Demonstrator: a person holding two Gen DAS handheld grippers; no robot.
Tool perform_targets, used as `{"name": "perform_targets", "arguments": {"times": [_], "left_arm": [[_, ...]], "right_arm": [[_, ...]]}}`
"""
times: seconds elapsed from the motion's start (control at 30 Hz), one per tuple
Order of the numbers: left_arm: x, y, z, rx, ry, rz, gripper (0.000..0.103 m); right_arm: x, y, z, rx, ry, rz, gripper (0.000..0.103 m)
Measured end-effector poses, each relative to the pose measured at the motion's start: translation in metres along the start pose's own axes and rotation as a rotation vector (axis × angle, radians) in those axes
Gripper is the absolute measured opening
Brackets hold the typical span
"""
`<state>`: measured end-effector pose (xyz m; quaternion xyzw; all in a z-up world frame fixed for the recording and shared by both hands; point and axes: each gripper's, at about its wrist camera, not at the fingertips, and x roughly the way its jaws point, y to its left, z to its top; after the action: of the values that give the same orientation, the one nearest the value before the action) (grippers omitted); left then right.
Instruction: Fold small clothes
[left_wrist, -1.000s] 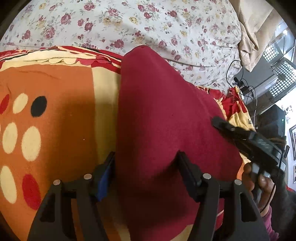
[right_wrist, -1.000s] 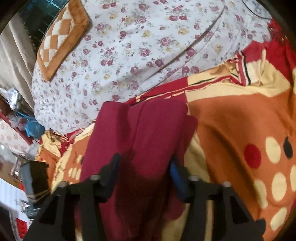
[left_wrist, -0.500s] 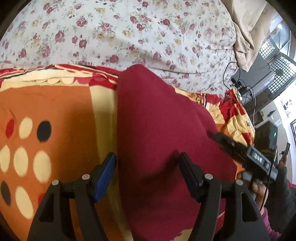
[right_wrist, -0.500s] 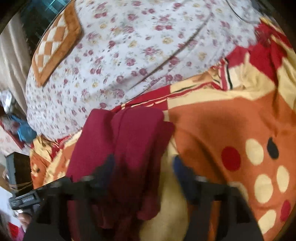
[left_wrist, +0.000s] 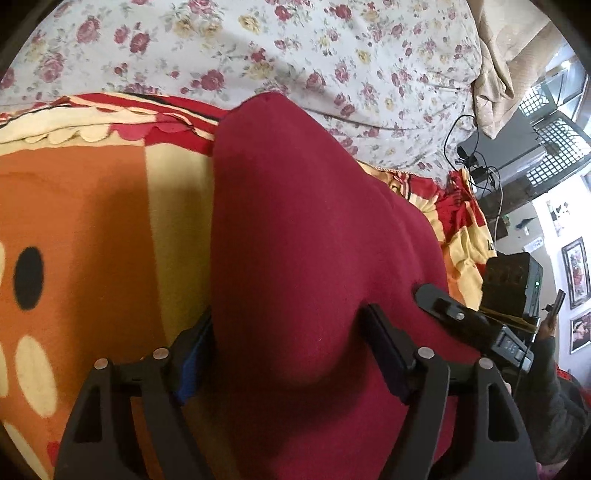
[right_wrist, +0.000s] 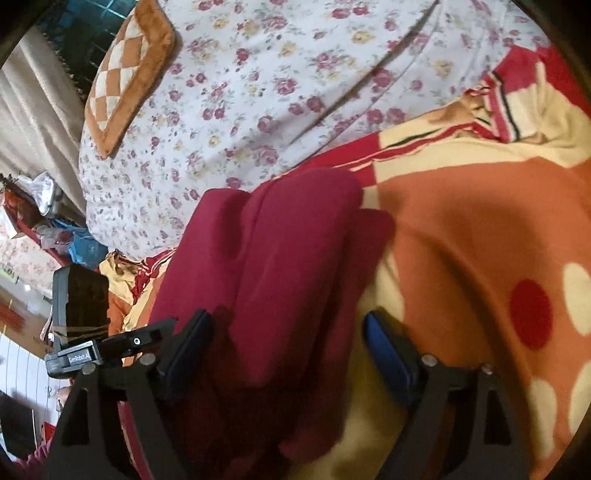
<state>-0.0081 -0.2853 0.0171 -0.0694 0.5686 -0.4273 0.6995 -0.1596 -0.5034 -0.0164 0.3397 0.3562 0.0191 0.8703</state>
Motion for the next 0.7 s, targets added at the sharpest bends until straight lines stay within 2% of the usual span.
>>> {"name": "perform_targets", "arguments": {"times": [0.1,0.13,0.2,0.3,0.47,0.57,0.7], "left_arm": [[-0.002,-0.005,-0.001,0.028,0.001,0.001,0.054],[-0.004,-0.006,-0.001,0.027,-0.002,-0.003,0.045],[-0.014,-0.006,-0.003,0.012,-0.014,-0.036,0.036],[-0.038,-0.011,-0.017,-0.003,-0.029,-0.037,0.034],[-0.085,-0.016,-0.058,-0.005,-0.052,-0.011,0.034],[-0.115,-0.009,-0.087,-0.037,-0.081,0.011,0.034],[-0.128,0.006,-0.121,-0.078,-0.099,0.071,0.034]], "right_arm": [[0.004,0.004,0.002,0.001,0.009,0.013,0.054],[0.002,0.007,0.002,-0.004,0.003,0.013,0.048],[-0.005,0.017,0.003,-0.025,-0.012,0.002,0.039],[-0.02,0.034,0.002,-0.04,-0.019,0.044,0.037],[-0.038,0.076,-0.016,-0.105,0.033,0.107,0.037],[-0.037,0.097,-0.035,-0.124,0.076,0.15,0.037],[-0.02,0.114,-0.061,-0.137,0.14,0.167,0.038]]}}
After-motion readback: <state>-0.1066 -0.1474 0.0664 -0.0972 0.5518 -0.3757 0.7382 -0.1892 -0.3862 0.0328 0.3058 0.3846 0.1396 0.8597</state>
